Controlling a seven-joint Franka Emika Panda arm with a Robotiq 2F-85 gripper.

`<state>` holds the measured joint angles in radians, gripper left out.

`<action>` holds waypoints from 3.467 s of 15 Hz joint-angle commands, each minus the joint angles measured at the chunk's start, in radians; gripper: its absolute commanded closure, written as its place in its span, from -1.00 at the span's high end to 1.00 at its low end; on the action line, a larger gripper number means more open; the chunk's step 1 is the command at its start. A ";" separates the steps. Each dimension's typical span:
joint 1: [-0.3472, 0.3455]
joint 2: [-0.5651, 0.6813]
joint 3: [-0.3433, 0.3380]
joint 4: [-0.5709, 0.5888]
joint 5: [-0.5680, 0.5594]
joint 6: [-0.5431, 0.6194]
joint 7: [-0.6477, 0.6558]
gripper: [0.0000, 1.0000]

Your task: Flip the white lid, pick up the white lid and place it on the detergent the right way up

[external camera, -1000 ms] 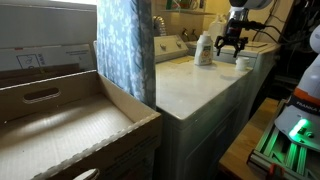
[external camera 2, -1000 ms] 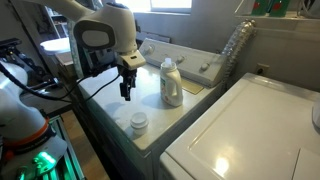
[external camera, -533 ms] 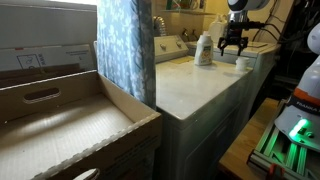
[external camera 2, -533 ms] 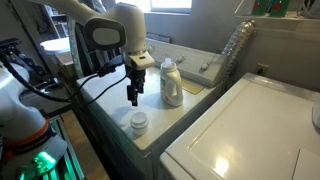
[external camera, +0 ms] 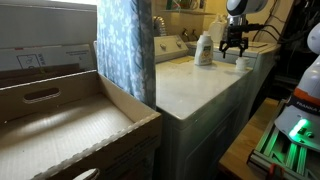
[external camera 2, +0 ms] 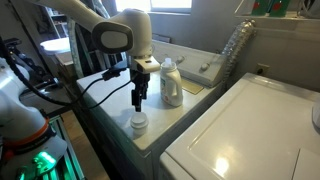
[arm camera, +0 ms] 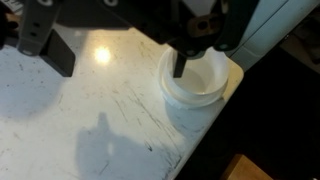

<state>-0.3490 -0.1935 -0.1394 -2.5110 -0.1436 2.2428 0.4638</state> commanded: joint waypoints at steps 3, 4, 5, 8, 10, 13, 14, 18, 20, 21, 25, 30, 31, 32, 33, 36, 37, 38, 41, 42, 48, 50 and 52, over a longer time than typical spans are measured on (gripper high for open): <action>0.002 0.032 -0.024 0.033 -0.077 -0.078 0.055 0.94; 0.003 0.037 -0.025 0.035 -0.091 -0.086 0.067 0.85; 0.006 0.044 -0.026 0.039 -0.098 -0.091 0.071 0.73; 0.017 0.063 -0.026 0.043 -0.113 -0.092 0.081 0.22; 0.027 0.076 -0.025 0.044 -0.105 -0.094 0.078 -0.13; 0.049 0.084 -0.019 0.049 -0.096 -0.094 0.079 -0.57; 0.058 0.082 -0.013 0.050 -0.104 -0.091 0.086 -0.72; 0.095 0.090 0.022 0.070 -0.177 -0.083 0.144 -0.99; 0.116 0.100 0.047 0.083 -0.251 -0.074 0.206 -0.93; 0.127 0.109 0.060 0.090 -0.300 -0.073 0.244 -0.93; 0.185 0.161 0.109 0.113 -0.486 -0.072 0.383 -0.93; 0.264 0.233 0.127 0.136 -0.592 -0.079 0.493 -0.93; 0.276 0.245 0.127 0.142 -0.606 -0.082 0.506 -0.93; 0.287 0.256 0.126 0.149 -0.617 -0.085 0.516 -0.93; 0.297 0.267 0.125 0.154 -0.627 -0.084 0.524 -0.93; 0.317 0.290 0.123 0.168 -0.643 -0.085 0.534 -0.93; 0.321 0.294 0.123 0.172 -0.644 -0.085 0.533 -0.92; 0.325 0.297 0.123 0.175 -0.641 -0.082 0.531 -0.73; 0.332 0.302 0.122 0.178 -0.628 -0.069 0.527 -0.25; 0.334 0.305 0.122 0.178 -0.626 -0.067 0.527 -0.26; 0.341 0.300 0.120 0.171 -0.621 -0.020 0.526 -0.55; 0.339 0.294 0.119 0.167 -0.616 0.014 0.524 -0.61; 0.337 0.290 0.117 0.163 -0.608 0.054 0.523 -0.58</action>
<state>-0.0158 0.1079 -0.0082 -2.3309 -0.7626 2.2387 0.9778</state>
